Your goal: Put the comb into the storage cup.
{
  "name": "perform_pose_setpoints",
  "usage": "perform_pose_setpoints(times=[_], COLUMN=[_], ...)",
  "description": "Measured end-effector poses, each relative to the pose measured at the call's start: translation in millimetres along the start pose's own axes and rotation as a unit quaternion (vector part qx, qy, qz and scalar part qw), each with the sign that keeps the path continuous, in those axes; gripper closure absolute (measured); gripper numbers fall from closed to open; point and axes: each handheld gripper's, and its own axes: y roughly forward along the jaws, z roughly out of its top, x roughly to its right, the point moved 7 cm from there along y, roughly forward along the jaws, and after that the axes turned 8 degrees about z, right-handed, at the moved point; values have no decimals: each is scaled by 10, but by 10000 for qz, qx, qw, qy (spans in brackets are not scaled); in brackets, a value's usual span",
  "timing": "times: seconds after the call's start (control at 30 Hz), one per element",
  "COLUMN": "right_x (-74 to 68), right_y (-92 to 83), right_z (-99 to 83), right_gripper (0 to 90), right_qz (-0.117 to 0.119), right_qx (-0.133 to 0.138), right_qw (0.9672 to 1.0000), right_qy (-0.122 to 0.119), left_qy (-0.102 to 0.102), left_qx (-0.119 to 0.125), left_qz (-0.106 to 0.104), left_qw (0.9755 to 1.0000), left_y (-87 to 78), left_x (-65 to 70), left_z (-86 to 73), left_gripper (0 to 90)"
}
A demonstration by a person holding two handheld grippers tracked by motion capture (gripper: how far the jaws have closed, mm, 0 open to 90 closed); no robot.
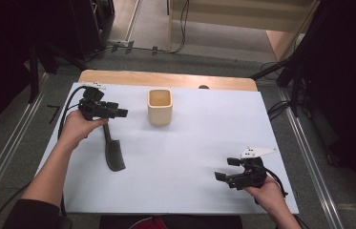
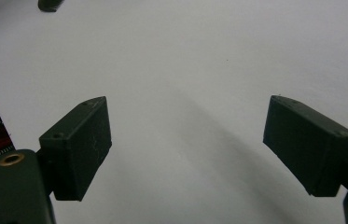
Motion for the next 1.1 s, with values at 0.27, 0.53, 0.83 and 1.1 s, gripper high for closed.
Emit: perform_pose_setpoints(times=[0.27, 0.53, 0.83, 1.1], right_x=[0, 1, 0, -1], right_y=[-9, -11, -8, -9], right_z=[-9, -9, -9, -9], right_gripper=[136, 136, 136, 136], right_qz=[-8, -7, -3, 1], right_qx=[10, 15, 8, 7], right_qw=[10000, 10000, 10000, 10000], right_qy=[22, 23, 23, 27], left_qy=[50, -3, -178, -235], left_qx=[-95, -436, -620, -767], left_qz=[-29, 107, 351, 470], left_qw=[9999, 9990, 9973, 9957], left_y=[69, 219, 309, 352], left_x=[-62, -204, -375, -443], left_z=[-111, -260, -427, -523], left_gripper=[808, 900, 900, 900])
